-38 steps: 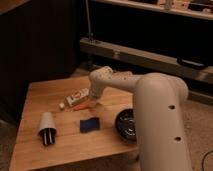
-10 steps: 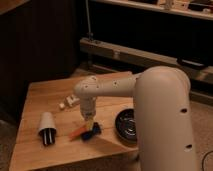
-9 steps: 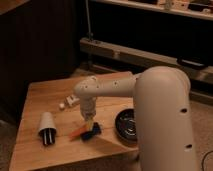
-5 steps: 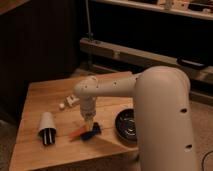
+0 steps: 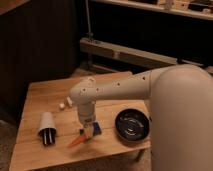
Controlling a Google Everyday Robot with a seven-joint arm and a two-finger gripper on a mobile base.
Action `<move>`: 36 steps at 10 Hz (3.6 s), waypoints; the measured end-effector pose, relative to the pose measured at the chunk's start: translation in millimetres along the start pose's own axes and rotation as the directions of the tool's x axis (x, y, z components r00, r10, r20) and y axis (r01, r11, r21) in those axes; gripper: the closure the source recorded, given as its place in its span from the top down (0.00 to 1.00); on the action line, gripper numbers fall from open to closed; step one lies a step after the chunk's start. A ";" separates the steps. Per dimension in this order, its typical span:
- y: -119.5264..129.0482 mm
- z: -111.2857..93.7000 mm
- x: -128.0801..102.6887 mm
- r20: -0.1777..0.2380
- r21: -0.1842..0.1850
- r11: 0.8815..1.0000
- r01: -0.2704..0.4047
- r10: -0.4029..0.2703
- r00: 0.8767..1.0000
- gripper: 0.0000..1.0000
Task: Drag the pepper across the table
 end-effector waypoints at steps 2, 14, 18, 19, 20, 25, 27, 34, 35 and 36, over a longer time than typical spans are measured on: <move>14.2 3.1 4.8 -0.003 -0.013 1.000 -0.008 0.008 1.000 0.23; -26.6 -7.0 45.6 0.037 0.093 0.979 -0.184 0.181 0.983 0.23; -112.0 19.0 51.9 0.032 0.129 0.970 -0.205 0.202 0.979 0.23; -133.4 24.9 48.2 0.027 0.140 0.968 -0.207 0.205 0.978 0.23; -147.9 28.1 49.4 0.023 0.150 0.965 -0.215 0.214 0.976 0.23; -179.8 31.9 62.0 0.002 0.186 0.937 -0.295 0.300 0.954 0.23; -182.4 32.5 73.5 0.004 0.199 0.924 -0.326 0.332 0.943 0.23; -171.7 29.8 108.9 -0.035 0.215 0.899 -0.381 0.396 0.917 0.23; -168.8 28.4 118.3 -0.043 0.220 0.893 -0.392 0.410 0.911 0.23; -165.9 25.5 130.2 -0.052 0.226 0.884 -0.408 0.430 0.902 0.23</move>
